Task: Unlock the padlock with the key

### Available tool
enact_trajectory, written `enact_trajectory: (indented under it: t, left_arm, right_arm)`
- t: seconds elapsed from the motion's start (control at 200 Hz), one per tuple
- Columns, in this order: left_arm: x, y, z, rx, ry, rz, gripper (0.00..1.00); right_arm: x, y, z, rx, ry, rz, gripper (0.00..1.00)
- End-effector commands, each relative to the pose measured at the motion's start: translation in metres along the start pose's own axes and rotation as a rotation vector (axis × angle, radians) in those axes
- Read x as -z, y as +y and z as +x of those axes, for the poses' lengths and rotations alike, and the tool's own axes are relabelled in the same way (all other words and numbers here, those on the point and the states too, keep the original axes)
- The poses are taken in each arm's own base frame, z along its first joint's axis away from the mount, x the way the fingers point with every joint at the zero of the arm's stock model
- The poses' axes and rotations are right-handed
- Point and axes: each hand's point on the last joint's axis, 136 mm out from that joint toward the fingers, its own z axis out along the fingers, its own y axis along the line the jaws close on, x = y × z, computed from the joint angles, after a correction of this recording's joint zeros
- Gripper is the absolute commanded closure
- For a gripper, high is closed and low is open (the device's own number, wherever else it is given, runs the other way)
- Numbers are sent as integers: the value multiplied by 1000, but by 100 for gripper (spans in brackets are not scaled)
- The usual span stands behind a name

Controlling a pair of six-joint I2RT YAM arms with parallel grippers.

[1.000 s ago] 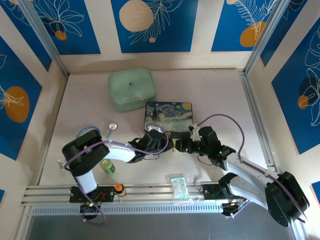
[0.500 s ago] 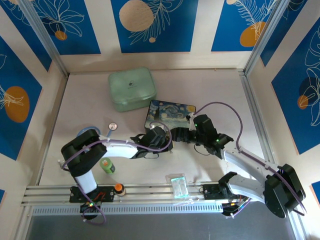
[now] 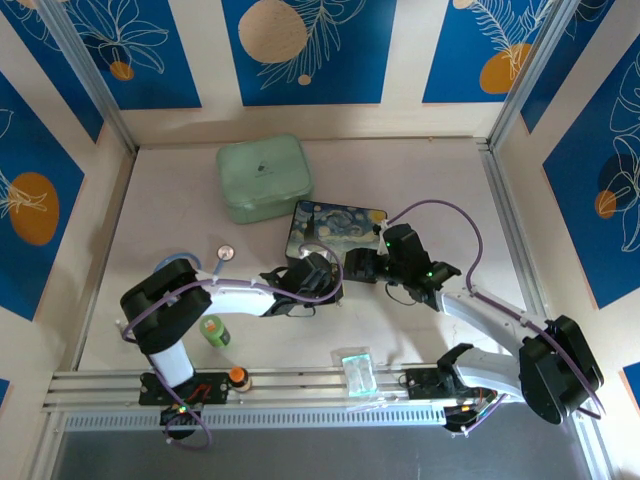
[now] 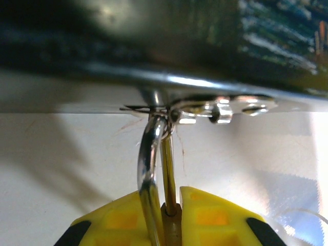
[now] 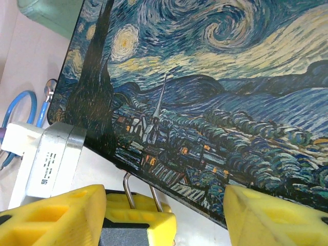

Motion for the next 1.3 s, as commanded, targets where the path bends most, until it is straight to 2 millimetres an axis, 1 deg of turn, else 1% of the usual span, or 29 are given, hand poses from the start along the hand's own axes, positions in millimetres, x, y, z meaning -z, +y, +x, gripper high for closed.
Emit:
enact_trajectory:
  t: [0.0, 0.125, 0.27, 0.465, 0.555, 0.65, 0.83, 0.961, 1.056, 1.156, 1.296]
  left_arm:
    - [0, 63, 43, -75, 139, -243, 89]
    - [-1, 65, 44, -89, 142, -262, 85]
    - [1, 68, 40, -140, 132, -322, 82]
    - [0, 75, 42, -170, 144, -375, 85]
    - [0, 73, 42, -182, 142, -383, 90]
    - [5, 76, 39, -216, 140, -433, 91]
    - [25, 95, 39, -284, 190, -552, 91]
    - [38, 107, 38, -312, 217, -599, 91]
    - [42, 113, 34, -303, 219, -613, 91]
    - [40, 110, 30, -274, 218, -562, 93]
    - [52, 109, 17, -341, 218, -632, 94]
  right_arm:
    - [-10, -20, 20, -38, 46, 53, 37]
    - [-10, -26, 25, -48, 46, 65, 37]
    - [-11, -28, 28, -52, 53, 68, 37]
    - [-12, -31, 30, -59, 52, 72, 37]
    - [-13, -33, 32, -61, 53, 76, 37]
    - [-13, -35, 34, -64, 55, 79, 37]
    - [-13, -36, 34, -66, 60, 83, 37]
    - [-13, -40, 34, -71, 56, 98, 37]
    - [-13, -41, 34, -73, 54, 99, 37]
    - [-13, -42, 34, -76, 56, 99, 37]
    - [-13, -42, 34, -78, 55, 99, 37]
